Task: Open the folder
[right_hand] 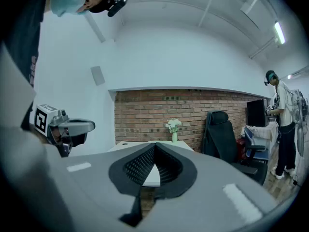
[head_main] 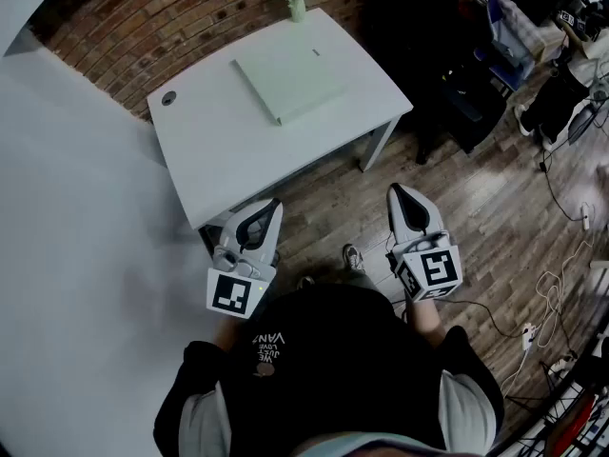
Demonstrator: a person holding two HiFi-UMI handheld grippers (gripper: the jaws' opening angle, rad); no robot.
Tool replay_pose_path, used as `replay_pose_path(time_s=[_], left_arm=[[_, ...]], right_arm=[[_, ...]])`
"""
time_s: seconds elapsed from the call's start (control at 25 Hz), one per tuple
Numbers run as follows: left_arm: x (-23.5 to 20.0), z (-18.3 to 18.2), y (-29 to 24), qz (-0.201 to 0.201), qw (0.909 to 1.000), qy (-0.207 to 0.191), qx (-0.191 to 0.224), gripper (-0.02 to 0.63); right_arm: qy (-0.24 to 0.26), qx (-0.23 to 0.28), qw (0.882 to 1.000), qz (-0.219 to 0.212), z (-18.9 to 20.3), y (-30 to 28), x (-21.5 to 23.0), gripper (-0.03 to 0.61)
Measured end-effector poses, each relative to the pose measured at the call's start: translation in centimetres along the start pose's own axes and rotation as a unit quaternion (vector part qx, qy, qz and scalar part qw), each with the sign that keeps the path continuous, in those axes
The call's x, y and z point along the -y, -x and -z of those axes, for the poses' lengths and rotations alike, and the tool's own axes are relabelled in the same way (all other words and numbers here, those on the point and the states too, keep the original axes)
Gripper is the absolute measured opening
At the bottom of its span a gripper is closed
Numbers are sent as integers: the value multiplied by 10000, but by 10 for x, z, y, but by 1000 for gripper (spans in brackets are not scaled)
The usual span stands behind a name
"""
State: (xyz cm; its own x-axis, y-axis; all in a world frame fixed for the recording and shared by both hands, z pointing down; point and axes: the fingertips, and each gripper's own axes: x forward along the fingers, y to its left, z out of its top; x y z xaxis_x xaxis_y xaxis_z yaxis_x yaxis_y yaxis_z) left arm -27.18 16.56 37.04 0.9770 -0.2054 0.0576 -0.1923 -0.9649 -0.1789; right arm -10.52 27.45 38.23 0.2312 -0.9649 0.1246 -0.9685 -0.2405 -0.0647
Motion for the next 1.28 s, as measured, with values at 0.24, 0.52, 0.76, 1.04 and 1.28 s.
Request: replay_pose_path(time_s=[0.24, 0.52, 0.76, 1.04, 1.28], left_arm=[[1, -1, -28, -123, 9999, -52, 16, 0], [1, -7, -63, -620, 9981, -45, 0, 0], [4, -1, -91, -1140, 9933, -25, -178, 0], [8, 2, -114, -1402, 9894, -45, -380, 0], [-2, 8, -137, -1387, 9894, -6, -427, 0]], right_arm=[[-90, 100, 9994, -310, -2, -14, 22, -2], [-148, 44, 9978, -642, -6, -34, 63, -2], [-122, 119, 9923, -1230, -11, -50, 93, -2], [-35, -9, 9874, -1580, -10, -69, 120, -2], [-68, -140, 9871, -1594, -3, -93, 133, -2]])
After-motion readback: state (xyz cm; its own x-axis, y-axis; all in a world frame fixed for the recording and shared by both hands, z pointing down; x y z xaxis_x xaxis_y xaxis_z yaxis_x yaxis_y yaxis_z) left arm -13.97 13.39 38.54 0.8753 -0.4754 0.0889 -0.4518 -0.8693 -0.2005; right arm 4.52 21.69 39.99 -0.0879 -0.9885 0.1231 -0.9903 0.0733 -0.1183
